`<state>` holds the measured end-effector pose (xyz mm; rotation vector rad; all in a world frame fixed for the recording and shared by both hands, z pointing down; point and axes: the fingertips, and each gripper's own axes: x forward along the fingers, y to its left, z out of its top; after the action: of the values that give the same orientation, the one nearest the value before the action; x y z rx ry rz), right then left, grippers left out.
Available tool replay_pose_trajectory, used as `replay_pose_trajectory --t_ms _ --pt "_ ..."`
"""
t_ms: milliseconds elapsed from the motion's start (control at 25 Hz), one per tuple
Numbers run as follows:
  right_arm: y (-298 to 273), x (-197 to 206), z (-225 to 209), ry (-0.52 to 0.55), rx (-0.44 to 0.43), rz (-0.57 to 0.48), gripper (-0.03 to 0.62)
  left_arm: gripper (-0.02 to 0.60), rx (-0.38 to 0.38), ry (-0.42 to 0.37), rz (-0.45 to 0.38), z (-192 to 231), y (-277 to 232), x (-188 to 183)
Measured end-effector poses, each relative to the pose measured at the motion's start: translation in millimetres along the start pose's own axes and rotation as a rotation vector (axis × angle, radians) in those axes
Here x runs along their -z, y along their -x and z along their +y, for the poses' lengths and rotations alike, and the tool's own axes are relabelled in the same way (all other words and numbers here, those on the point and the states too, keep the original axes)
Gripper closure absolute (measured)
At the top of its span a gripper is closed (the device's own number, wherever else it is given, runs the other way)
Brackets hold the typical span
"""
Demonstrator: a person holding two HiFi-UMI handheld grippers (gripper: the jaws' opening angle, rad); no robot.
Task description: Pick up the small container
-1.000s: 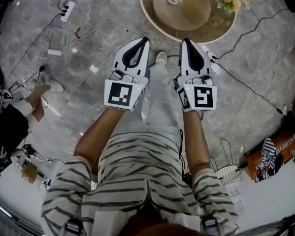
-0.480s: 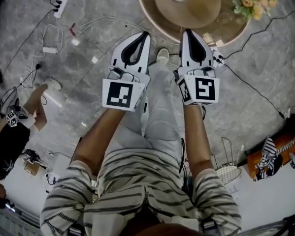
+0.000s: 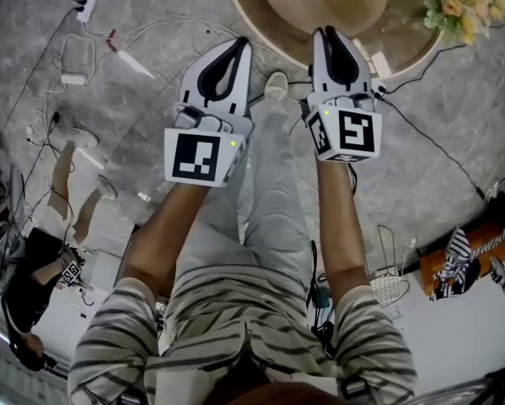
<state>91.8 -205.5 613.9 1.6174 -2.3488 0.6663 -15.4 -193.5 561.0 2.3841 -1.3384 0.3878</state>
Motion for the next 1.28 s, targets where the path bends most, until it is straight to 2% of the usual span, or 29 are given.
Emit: replay_pose_trajectory --t_ms 160,520,920,1280 --pt "-16 14 -8 -0.01 -0.006 0.009 0.498 0.583 -0.005 0.008 0.006 2 -9 9" --pt "-62 37 -19 0.016 -0.005 0.067 0.324 0.583 -0.009 0.029 0.019 7 -23 18" --pt "-117 75 -47 0.125 0.027 0.132 0.197 0.583 -0.012 0.044 0.035 15 -32 32" --pt "-161 98 -67 0.181 0.031 0.16 0.153 0.583 -0.005 0.05 0.067 20 -41 47"
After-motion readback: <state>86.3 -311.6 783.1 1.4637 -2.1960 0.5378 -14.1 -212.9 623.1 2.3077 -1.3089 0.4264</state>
